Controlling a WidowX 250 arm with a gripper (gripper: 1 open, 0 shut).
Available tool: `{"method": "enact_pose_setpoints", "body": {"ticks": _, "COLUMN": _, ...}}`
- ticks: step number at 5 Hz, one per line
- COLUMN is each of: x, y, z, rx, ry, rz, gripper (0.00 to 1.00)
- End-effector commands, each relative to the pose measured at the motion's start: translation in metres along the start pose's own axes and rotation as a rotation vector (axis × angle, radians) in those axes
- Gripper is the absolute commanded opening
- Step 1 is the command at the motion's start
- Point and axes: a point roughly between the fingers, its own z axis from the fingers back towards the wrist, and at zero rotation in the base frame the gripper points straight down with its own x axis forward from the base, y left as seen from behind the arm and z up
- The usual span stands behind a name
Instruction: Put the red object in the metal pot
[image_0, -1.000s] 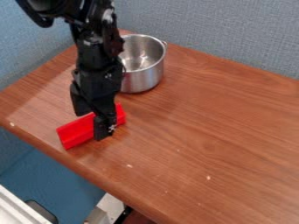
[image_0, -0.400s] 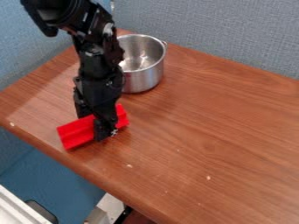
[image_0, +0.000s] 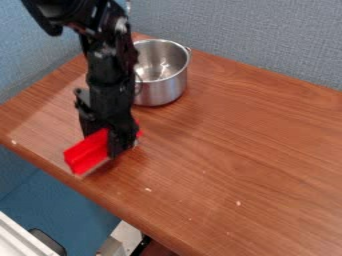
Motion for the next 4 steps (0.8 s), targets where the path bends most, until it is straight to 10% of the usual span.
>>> {"method": "enact_pose_setpoints", "body": {"ticks": 1, "x": 0.019, "y": 0.009, "z": 0.023, "rx": 0.013, "ry": -0.084, "rz": 0.017, "gripper": 0.00}}
{"method": "enact_pose_setpoints", "body": {"ticks": 3, "x": 0.017, "y": 0.015, "z": -0.012, "rx": -0.035, "ry": -0.038, "rz": 0.023, "gripper": 0.00}}
{"method": "enact_pose_setpoints", "body": {"ticks": 4, "x": 0.011, "y": 0.014, "z": -0.013, "rx": -0.044, "ry": -0.042, "rz": 0.016, "gripper": 1.00}}
